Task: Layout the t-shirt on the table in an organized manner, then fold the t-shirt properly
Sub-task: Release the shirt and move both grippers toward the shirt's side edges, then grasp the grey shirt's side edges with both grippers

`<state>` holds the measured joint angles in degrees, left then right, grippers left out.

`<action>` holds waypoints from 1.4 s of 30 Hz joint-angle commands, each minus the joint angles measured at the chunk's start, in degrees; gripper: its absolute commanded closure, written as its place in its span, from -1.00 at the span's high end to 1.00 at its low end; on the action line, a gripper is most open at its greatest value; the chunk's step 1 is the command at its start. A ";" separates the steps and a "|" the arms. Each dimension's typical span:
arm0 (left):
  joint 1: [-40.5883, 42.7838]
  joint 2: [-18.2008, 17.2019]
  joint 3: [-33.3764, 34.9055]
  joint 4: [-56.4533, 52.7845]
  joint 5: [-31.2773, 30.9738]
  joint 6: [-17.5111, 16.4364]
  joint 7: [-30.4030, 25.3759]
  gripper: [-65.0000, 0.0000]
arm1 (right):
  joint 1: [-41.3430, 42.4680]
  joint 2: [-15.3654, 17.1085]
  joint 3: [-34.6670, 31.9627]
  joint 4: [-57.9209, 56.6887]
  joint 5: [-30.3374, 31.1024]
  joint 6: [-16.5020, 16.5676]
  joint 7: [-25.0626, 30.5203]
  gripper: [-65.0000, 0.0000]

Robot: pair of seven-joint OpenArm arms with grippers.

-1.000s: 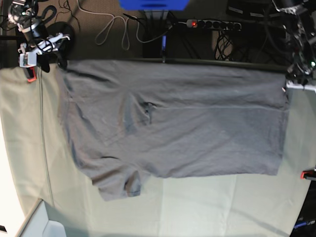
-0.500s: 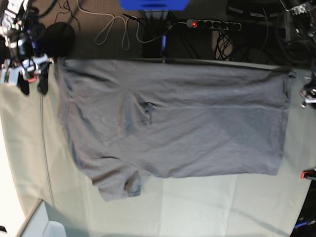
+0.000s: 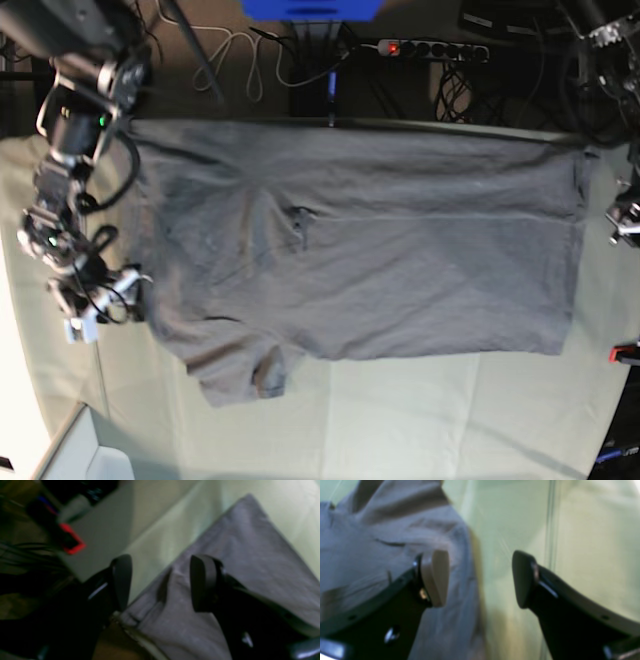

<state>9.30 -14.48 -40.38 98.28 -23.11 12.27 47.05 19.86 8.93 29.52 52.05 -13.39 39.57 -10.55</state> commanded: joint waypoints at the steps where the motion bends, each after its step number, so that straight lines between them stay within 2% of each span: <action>1: -1.26 -1.04 -0.54 0.93 0.39 0.08 -1.20 0.10 | 3.22 0.87 0.33 -1.90 -0.81 0.43 1.27 0.24; 5: -3.28 -1.04 -0.45 -1.36 0.48 0.08 -1.38 0.10 | 7.26 2.63 0.24 -11.39 -3.27 0.43 1.62 0.24; 11: -9.52 -1.48 0.42 -11.64 0.48 0.08 -4.45 0.10 | 7.44 3.69 -0.20 -19.57 -3.36 0.43 8.92 0.23; 16: -14.97 -5.17 8.16 -24.21 0.48 0.08 -11.13 0.10 | 7.53 3.60 -0.20 -23.52 -3.36 0.43 9.36 0.21; 18: -17.61 -6.75 11.94 -29.84 0.48 0.08 -14.48 0.10 | 7.53 3.42 -0.20 -24.23 -3.36 0.43 9.36 0.08; 24: -26.93 -9.56 23.63 -48.13 0.48 0.08 -23.97 0.10 | 7.53 2.63 -0.20 -24.23 -3.36 0.43 9.36 -0.70; 27: -31.41 -10.44 30.75 -55.95 0.48 0.08 -29.24 0.09 | 7.35 2.10 -0.20 -24.23 -3.45 0.43 9.36 -1.00; 36: -40.82 -9.92 46.75 -72.21 0.48 0.08 -46.12 0.09 | 7.18 2.02 -0.20 -24.23 -3.54 0.43 9.27 -1.00; 42: -42.66 -7.89 52.38 -78.10 0.39 -0.01 -56.41 0.09 | 7.18 2.02 -0.20 -24.23 -3.54 0.43 9.27 -1.00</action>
<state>-31.62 -21.56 12.03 19.62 -22.98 11.94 -8.32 26.15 10.63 29.39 27.49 -16.23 39.40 -0.16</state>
